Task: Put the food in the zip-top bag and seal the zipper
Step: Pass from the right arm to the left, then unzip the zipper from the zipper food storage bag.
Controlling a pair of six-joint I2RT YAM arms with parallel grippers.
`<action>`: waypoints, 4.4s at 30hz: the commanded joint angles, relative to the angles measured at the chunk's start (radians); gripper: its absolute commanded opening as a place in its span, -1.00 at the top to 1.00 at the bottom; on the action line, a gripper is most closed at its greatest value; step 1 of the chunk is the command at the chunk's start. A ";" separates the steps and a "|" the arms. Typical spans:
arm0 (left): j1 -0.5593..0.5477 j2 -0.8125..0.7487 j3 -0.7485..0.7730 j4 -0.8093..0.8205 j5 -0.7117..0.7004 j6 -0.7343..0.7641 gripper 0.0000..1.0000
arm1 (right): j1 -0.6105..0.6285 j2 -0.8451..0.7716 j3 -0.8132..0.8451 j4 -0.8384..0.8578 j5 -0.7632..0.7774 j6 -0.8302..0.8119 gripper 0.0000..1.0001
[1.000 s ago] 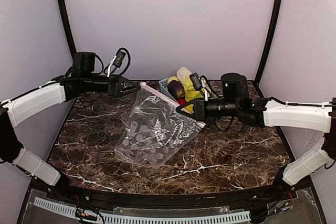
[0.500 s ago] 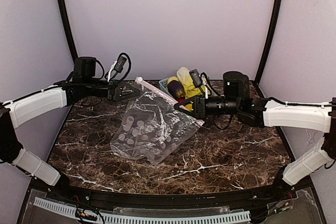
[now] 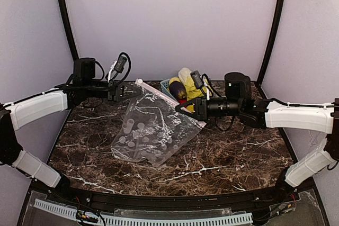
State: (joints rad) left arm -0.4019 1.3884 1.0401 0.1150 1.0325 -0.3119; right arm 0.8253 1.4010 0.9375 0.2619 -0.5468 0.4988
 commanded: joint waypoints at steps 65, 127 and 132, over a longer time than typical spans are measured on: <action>-0.199 0.004 0.033 -0.161 0.066 0.160 0.99 | 0.094 0.231 0.389 -0.174 -0.120 -0.043 0.46; -0.170 -0.016 0.020 -0.119 0.044 0.111 0.54 | 0.097 0.233 0.372 -0.149 -0.161 -0.009 1.00; -0.170 -0.016 0.019 -0.090 0.049 0.106 0.60 | 0.098 0.237 0.373 -0.154 -0.158 -0.011 1.00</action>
State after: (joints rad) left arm -0.5758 1.3949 1.0607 -0.0116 1.0763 -0.2024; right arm 0.9112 1.6199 1.2995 0.0895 -0.6922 0.4915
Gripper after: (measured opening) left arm 0.214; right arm 0.060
